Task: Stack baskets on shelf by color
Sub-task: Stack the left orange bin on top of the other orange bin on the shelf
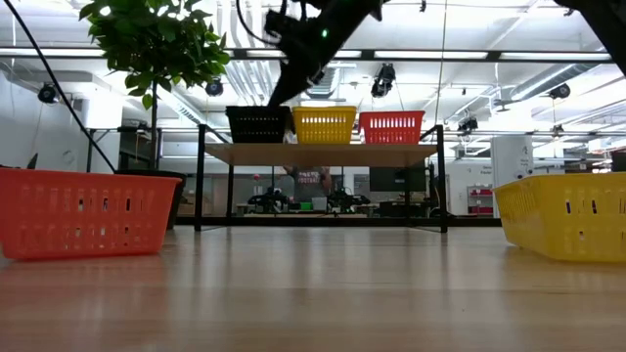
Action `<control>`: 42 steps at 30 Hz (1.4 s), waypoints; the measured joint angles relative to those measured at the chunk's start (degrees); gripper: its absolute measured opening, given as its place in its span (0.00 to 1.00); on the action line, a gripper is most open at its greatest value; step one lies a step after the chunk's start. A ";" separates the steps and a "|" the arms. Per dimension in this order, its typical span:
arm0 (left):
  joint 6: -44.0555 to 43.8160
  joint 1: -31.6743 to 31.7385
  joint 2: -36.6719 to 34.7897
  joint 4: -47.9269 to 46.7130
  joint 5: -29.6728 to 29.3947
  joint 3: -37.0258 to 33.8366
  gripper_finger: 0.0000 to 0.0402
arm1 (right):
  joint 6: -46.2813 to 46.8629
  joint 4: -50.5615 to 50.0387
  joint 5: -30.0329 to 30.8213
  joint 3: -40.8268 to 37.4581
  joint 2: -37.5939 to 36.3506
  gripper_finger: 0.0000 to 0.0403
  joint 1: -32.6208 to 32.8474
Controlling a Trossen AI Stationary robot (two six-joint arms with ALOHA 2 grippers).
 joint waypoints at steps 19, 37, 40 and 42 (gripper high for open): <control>0.28 0.03 0.01 0.08 0.10 0.04 0.02 | 1.73 14.29 -20.71 -6.03 6.11 0.04 17.97; -0.04 0.03 0.01 0.09 0.07 0.04 0.02 | 8.55 25.79 -15.10 -5.84 13.16 0.48 22.22; -0.02 0.03 0.01 0.08 0.07 0.04 0.02 | 8.34 27.51 -13.01 -5.82 13.90 0.51 22.14; -0.04 0.03 0.01 0.03 -0.03 0.04 0.02 | 8.41 29.17 -13.08 -5.81 15.10 0.51 22.07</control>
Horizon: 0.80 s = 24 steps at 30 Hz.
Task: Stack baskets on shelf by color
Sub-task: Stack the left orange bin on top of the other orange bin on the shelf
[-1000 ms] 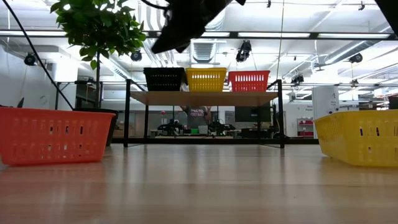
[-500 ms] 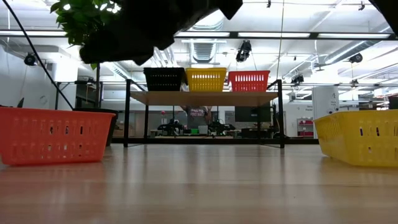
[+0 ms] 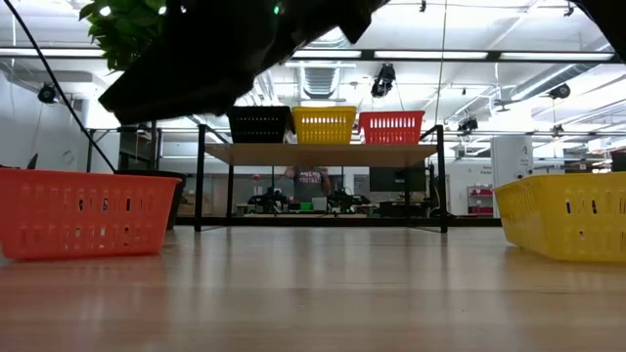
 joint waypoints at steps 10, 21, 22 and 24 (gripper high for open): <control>0.02 0.00 0.15 -0.02 -0.06 0.00 0.02 | 0.57 5.12 -0.04 0.00 6.62 0.46 -0.48; 0.02 -0.04 0.13 0.00 -0.04 0.00 0.02 | -0.91 5.24 -0.36 0.00 6.89 0.08 -0.50; 0.02 -0.04 0.13 -0.01 -0.04 0.00 0.02 | -1.30 5.26 -0.49 0.00 6.89 0.05 -0.50; 0.02 -0.04 0.13 0.00 -0.04 0.00 0.02 | -1.83 5.26 -0.52 0.00 6.89 0.04 -0.49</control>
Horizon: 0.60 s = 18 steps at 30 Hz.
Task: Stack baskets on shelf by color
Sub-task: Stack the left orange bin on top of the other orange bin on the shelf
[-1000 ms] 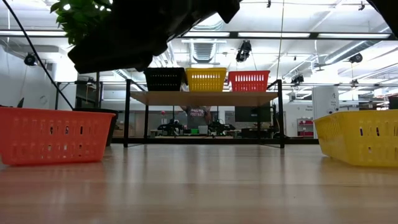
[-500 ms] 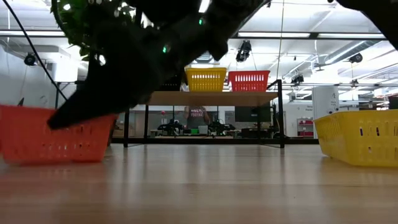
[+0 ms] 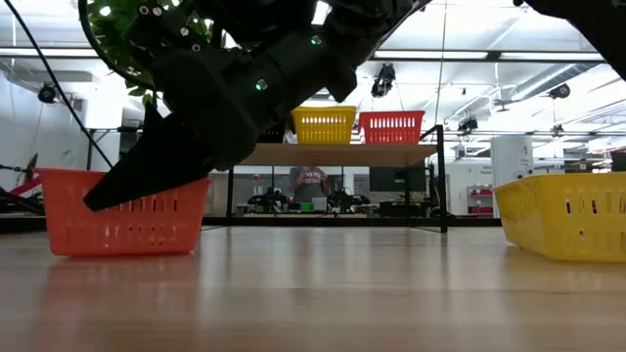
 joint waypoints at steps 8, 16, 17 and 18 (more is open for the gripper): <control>0.00 0.02 0.00 -0.01 0.02 0.00 0.02 | -5.39 -5.59 -1.31 0.00 -4.71 0.02 0.10; 0.00 0.05 -0.02 0.03 0.02 0.00 0.02 | -9.68 -24.07 -10.28 0.00 -14.24 0.02 0.58; 0.00 0.07 -0.02 0.00 0.03 0.00 0.02 | -9.68 -26.06 -10.34 0.00 -15.59 0.02 0.72; -0.01 0.05 -0.02 -0.01 0.03 0.00 0.02 | -9.74 -28.11 -10.32 0.00 -16.75 0.02 0.92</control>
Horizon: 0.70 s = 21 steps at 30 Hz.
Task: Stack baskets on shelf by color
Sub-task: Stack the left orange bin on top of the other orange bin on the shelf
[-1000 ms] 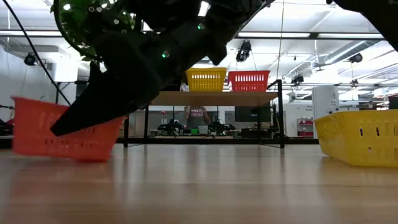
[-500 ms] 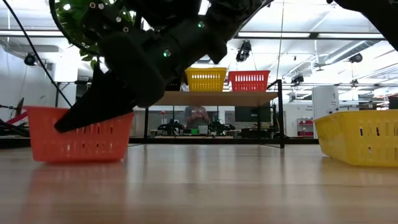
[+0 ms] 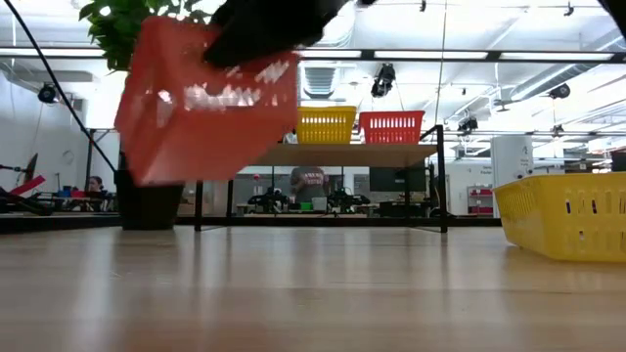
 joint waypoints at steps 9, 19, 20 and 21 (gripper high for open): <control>-0.01 -0.01 0.04 0.06 0.01 0.00 0.02 | -0.32 -9.77 0.03 -0.04 -9.83 0.02 2.20; -0.01 -0.01 0.09 0.04 0.01 0.00 0.02 | -2.07 -11.56 5.89 -0.04 -18.46 0.02 2.60; -0.01 -0.01 0.09 0.04 0.01 0.00 0.02 | -2.52 -12.03 7.02 -0.04 -19.13 0.02 2.60; -0.01 -0.01 0.09 0.03 0.02 0.00 0.02 | -2.91 -12.59 7.80 -0.04 -19.59 0.02 2.60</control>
